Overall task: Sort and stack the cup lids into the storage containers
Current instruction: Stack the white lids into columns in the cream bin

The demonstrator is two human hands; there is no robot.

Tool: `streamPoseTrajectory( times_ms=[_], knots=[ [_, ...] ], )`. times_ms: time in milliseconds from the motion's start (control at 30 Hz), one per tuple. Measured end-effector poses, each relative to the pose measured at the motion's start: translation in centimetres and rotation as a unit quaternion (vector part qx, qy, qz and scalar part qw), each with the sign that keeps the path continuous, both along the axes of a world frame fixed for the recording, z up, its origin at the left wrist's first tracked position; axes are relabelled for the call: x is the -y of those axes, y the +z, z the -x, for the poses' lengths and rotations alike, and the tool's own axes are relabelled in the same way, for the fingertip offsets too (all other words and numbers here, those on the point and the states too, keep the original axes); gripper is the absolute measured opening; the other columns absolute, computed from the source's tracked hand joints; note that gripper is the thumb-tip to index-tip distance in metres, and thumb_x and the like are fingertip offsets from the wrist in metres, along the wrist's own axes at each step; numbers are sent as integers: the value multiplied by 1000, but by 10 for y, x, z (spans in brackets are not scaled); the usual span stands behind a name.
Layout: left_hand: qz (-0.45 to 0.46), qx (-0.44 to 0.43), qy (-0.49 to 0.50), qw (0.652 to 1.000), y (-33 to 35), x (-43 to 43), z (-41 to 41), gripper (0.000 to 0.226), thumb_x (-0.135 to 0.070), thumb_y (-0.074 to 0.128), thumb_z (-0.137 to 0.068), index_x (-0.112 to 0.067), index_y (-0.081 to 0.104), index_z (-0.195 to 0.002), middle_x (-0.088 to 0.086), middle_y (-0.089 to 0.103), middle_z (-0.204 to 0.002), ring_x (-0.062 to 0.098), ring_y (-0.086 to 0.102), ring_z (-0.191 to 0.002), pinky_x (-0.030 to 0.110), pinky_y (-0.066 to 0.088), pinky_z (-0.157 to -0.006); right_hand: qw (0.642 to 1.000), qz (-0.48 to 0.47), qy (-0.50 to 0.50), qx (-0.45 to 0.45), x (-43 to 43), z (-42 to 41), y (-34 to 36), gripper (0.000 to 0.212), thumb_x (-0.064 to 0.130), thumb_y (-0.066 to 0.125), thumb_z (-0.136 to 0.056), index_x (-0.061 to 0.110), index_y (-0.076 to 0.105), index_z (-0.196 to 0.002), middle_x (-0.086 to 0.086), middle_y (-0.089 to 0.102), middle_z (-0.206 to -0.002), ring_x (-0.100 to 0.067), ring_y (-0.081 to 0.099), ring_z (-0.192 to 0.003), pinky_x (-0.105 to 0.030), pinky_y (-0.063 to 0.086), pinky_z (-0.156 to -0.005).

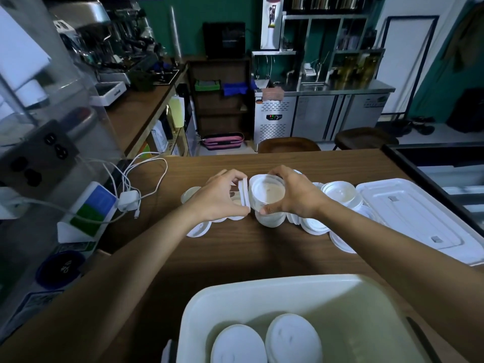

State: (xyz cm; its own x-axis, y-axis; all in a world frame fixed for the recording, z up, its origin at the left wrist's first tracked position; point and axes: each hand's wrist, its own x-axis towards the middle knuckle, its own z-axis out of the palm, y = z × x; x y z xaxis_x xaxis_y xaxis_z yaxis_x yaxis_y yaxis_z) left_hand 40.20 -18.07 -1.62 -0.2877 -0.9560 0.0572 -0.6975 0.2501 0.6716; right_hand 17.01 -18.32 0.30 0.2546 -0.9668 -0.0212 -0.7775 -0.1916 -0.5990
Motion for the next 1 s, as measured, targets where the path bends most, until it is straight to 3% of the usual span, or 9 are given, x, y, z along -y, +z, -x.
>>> streamPoseTrajectory(
  times_ms=[300,433,600,667,767,800,867,933,1000],
  knots=[
    [0,-43,-7,999,30,-41,-1,74,-36,90,-65,-37,57,-131,-18,49,-124,7,62,-117,37,55,-105,1000,20,-4,0,-28,3,27,99,41,96,-64,21,41,-144,0,53,-144,-23,48,-132,-32,42,-95],
    [2,-52,-11,999,36,-65,1,79,-42,89,-61,-38,57,-134,-16,50,-126,7,62,-117,38,56,-104,999,27,10,16,-46,8,36,101,39,98,-61,23,43,-144,2,52,-146,-22,46,-134,-38,44,-106],
    [-1,-82,-19,996,46,-101,2,80,-51,90,-59,-47,58,-132,-19,55,-131,6,63,-120,35,58,-100,997,53,43,38,-79,16,40,95,39,100,-57,28,49,-136,11,53,-130,-13,51,-118,-28,42,-90],
    [1,-89,-30,996,53,-121,5,77,-40,93,-67,-42,58,-136,-20,61,-125,0,63,-114,24,58,-90,995,62,80,9,-96,18,43,86,39,97,-63,29,51,-134,12,54,-126,-10,51,-112,-31,46,-91],
    [27,-61,-34,997,61,-150,11,74,-31,92,-77,-39,56,-141,-27,61,-121,-5,60,-114,14,53,-85,983,82,161,45,-126,18,47,38,30,77,-88,19,61,-120,-1,58,-120,-20,60,-104,-49,55,-101],
    [36,-52,-32,997,62,-158,13,75,-33,92,-77,-40,56,-142,-27,61,-123,-5,59,-116,15,54,-87,982,74,158,72,-133,18,49,33,29,75,-89,19,61,-117,-2,60,-119,-22,62,-103,-54,55,-101],
    [38,-45,-29,998,65,-174,16,76,-36,92,-76,-40,55,-143,-25,61,-125,-4,59,-117,18,55,-89,979,37,173,104,-146,26,46,46,31,83,-84,22,60,-122,0,61,-121,-19,62,-107,-44,52,-106],
    [27,-42,-32,998,67,-189,19,78,-37,92,-77,-39,54,-145,-29,59,-128,-5,59,-117,21,57,-90,978,1,159,138,-158,30,47,70,28,93,-74,22,56,-133,0,61,-129,-9,60,-109,-24,51,-98],
    [18,-47,-31,998,67,-205,24,77,-35,92,-77,-38,54,-144,-31,59,-125,-5,60,-116,21,58,-90,967,-19,154,201,-170,36,44,79,20,97,-67,21,56,-134,2,64,-128,-1,62,-106,-14,49,-90]
  ],
)
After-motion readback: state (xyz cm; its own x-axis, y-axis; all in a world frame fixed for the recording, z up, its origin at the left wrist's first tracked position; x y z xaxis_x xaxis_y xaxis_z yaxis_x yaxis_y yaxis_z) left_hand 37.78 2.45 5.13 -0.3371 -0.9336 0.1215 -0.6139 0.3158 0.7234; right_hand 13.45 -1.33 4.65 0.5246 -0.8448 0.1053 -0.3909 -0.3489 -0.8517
